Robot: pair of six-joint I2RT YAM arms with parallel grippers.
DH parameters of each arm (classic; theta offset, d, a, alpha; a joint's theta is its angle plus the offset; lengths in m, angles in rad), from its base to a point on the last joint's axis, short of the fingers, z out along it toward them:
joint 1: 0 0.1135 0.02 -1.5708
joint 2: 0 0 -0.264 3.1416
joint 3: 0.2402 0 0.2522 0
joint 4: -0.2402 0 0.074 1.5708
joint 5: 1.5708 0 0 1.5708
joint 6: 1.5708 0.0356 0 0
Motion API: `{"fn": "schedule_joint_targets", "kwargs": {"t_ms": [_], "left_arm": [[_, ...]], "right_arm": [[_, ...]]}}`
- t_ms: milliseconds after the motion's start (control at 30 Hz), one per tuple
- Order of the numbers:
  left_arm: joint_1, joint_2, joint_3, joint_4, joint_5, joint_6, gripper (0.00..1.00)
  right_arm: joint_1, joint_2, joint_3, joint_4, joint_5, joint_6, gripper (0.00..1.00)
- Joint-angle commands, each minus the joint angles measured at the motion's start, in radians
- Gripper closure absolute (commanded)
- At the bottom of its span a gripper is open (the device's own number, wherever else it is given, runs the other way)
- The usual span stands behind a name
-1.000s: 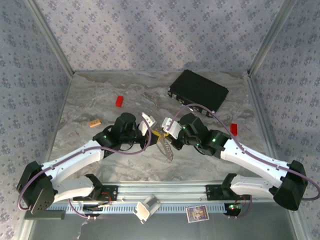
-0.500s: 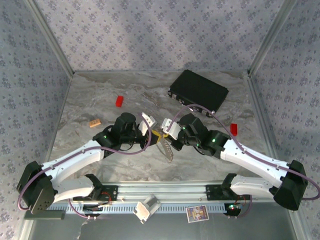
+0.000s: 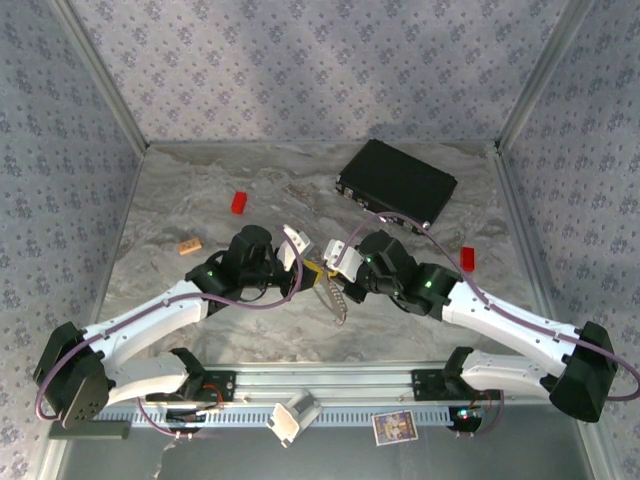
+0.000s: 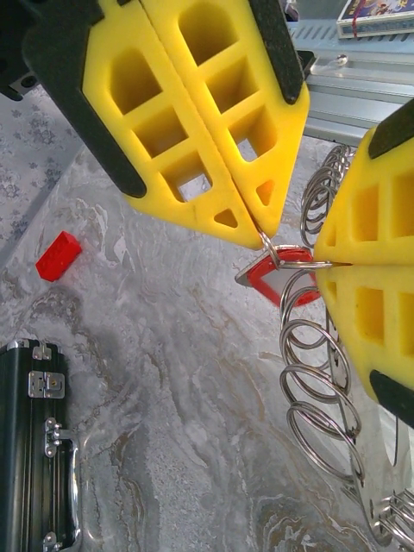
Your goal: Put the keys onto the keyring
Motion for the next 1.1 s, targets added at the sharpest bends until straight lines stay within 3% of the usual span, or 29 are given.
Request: {"fn": "schedule_joint_targets", "kwargs": {"t_ms": [0,1067], "left_arm": [[-0.006,-0.010,0.021,0.055,0.018,-0.010,1.00],[-0.006,-0.009,0.020,0.060,0.021,-0.011,1.00]], "right_arm": [[0.008,-0.014,-0.007,0.012,0.009,-0.009,1.00],[0.011,-0.021,-0.018,0.055,-0.010,0.007,1.00]]}}
